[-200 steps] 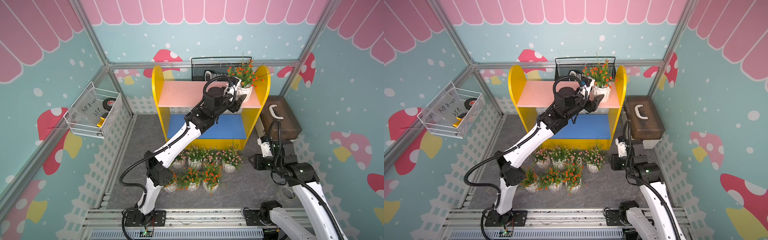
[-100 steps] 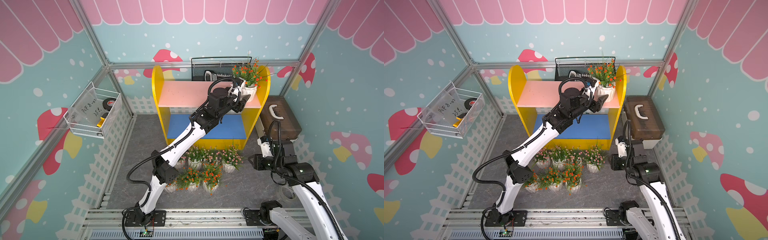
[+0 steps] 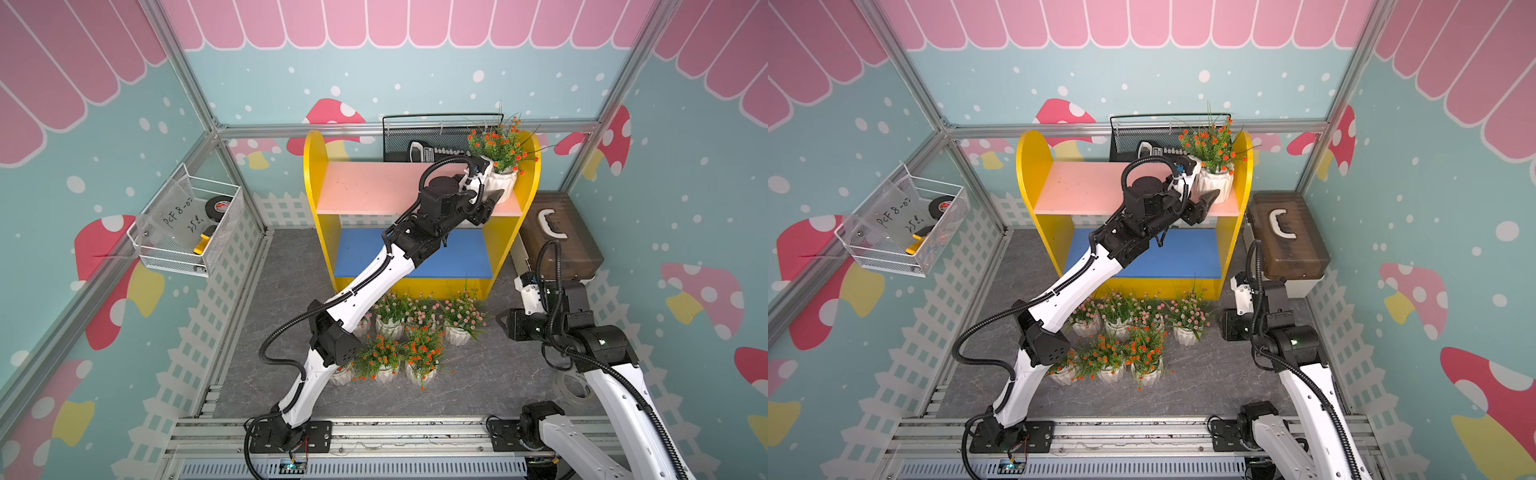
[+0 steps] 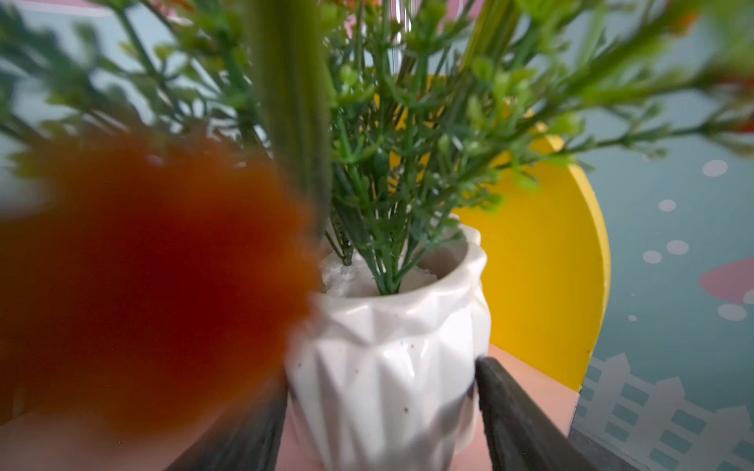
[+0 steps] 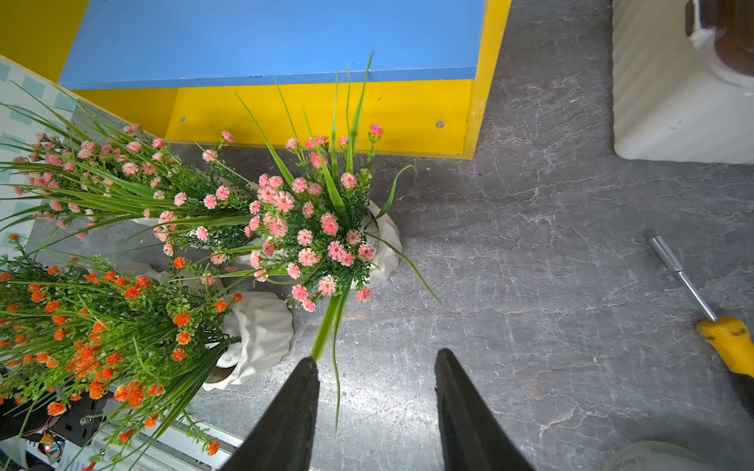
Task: Place the baby's breath potted plants on the rack by color
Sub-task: Place the baby's breath potted plant on the rack.
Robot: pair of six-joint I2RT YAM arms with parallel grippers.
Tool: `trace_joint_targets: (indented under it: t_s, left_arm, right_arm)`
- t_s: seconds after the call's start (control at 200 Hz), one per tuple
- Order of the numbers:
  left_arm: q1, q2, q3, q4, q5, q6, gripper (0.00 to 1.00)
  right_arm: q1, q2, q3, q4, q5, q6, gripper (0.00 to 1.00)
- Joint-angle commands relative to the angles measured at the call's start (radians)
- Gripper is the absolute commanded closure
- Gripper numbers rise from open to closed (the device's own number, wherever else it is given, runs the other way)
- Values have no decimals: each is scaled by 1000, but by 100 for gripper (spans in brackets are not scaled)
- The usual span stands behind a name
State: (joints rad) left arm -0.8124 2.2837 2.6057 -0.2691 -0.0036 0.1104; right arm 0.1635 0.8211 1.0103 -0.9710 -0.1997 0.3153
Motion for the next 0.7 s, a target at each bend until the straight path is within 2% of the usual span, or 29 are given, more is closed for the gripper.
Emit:
trace_joint_targets:
  t_s: [0.0, 0.195, 0.465, 0.695]
  left_arm:
    - [-6, 0, 0, -12, 0, 22, 21]
    - [-7, -130, -184, 63, 4, 26, 15]
    - [-16, -345, -477, 169, -18, 37, 11]
    - [-46, -553, -777, 244, -55, 70, 7]
  right_arm:
    - [-4, -12, -12, 9, -1, -9, 54]
    - [-3, -17, -6, 3, 0, -2, 53]
    - [-3, -9, 14, -8, -35, -2, 54]
    - [-2, -2, 61, -32, -73, -12, 52]
